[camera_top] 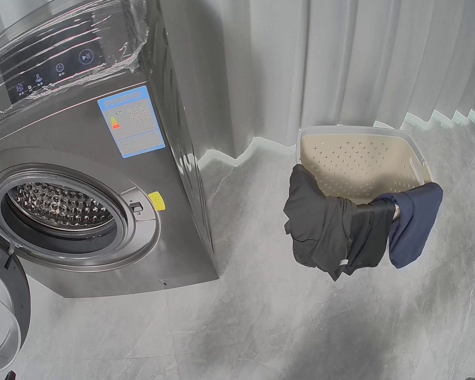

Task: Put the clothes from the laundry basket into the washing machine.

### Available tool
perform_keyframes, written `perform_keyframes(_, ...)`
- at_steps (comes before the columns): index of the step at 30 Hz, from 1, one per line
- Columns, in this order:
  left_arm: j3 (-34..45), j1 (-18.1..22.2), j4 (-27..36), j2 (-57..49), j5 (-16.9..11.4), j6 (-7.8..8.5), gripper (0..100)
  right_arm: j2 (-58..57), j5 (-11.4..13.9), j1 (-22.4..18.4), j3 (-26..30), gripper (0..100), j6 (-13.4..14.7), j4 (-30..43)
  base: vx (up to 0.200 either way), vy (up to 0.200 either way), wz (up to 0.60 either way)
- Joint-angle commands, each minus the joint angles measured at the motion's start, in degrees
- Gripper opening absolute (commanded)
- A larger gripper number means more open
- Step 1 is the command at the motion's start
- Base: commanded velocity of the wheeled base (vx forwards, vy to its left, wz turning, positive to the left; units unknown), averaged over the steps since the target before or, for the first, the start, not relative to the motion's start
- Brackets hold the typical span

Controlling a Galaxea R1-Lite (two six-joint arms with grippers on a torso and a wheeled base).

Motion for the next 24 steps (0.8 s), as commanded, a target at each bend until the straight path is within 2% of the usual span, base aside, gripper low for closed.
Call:
perform_keyframes(1,0.84,0.01,0.0,-0.95,-0.01,-0.02,100,-0.88,-0.05,-0.02,0.92,100,-0.05,-0.01,0.0,0.0,0.0)
perform_keyframes(7,0.84,0.01,0.0,-0.95,0.08,-0.02,100,-0.88,-0.05,0.07,0.92,100,-0.05,-0.01,0.0,0.0,0.0)
perform_keyframes(24,0.84,0.01,0.0,-0.95,-0.01,-0.02,100,-0.88,-0.05,0.07,0.92,100,-0.05,-0.01,0.0,-0.188,0.0)
